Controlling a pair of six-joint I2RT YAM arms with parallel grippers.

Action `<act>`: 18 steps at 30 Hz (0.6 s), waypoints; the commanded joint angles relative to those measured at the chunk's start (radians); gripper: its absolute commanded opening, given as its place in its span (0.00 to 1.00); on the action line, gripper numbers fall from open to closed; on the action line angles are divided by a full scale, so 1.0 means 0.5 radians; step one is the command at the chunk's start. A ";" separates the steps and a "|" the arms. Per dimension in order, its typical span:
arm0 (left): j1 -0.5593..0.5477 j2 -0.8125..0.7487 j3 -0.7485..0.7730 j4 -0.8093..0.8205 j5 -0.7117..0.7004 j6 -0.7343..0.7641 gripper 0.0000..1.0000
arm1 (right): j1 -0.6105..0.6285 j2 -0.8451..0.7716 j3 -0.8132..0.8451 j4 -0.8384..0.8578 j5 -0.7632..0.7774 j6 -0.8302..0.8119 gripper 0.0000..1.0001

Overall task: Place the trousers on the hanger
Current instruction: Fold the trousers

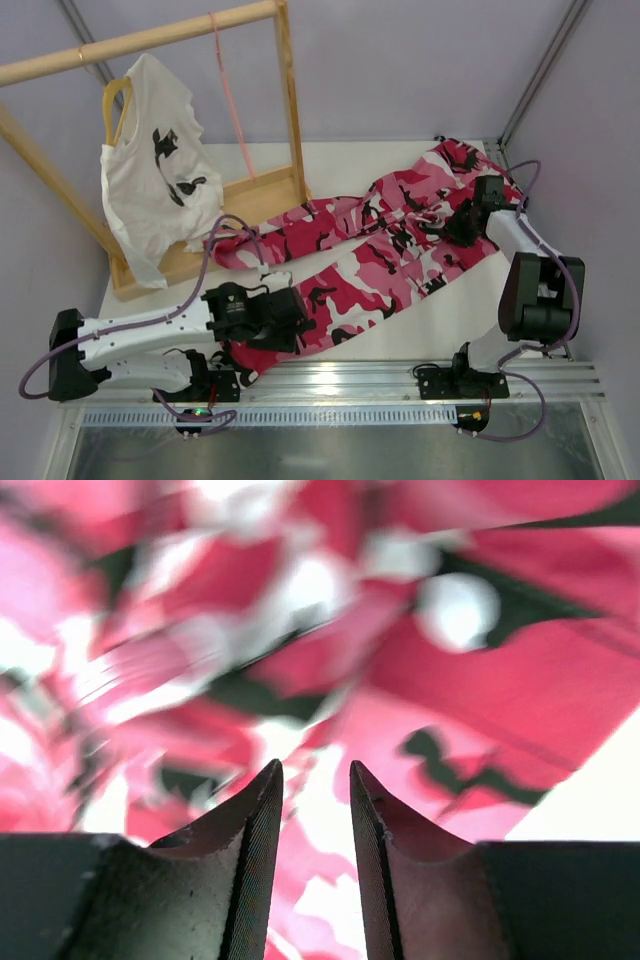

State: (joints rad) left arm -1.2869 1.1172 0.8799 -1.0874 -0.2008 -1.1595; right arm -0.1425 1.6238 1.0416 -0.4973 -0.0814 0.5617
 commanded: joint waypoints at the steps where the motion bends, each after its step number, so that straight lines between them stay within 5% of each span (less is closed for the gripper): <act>1: 0.229 0.035 0.225 0.009 -0.151 0.137 0.58 | 0.107 -0.283 -0.058 0.135 -0.297 -0.120 0.37; 8: 0.901 0.327 0.118 0.309 0.027 0.386 0.49 | 0.799 -0.590 -0.294 0.282 -0.466 -0.053 0.40; 14: 1.049 0.701 0.096 0.509 0.037 0.484 0.43 | 1.122 -0.673 -0.500 0.534 -0.301 0.131 0.40; 18: 1.086 0.895 0.155 0.558 0.015 0.500 0.42 | 1.129 -0.692 -0.522 0.541 -0.227 0.150 0.40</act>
State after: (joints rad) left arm -0.7589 1.5303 0.9264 -0.8646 -0.1967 -0.9417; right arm 0.4198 1.3190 0.7753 -0.2928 -0.2512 0.6064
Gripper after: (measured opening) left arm 0.423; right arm 0.404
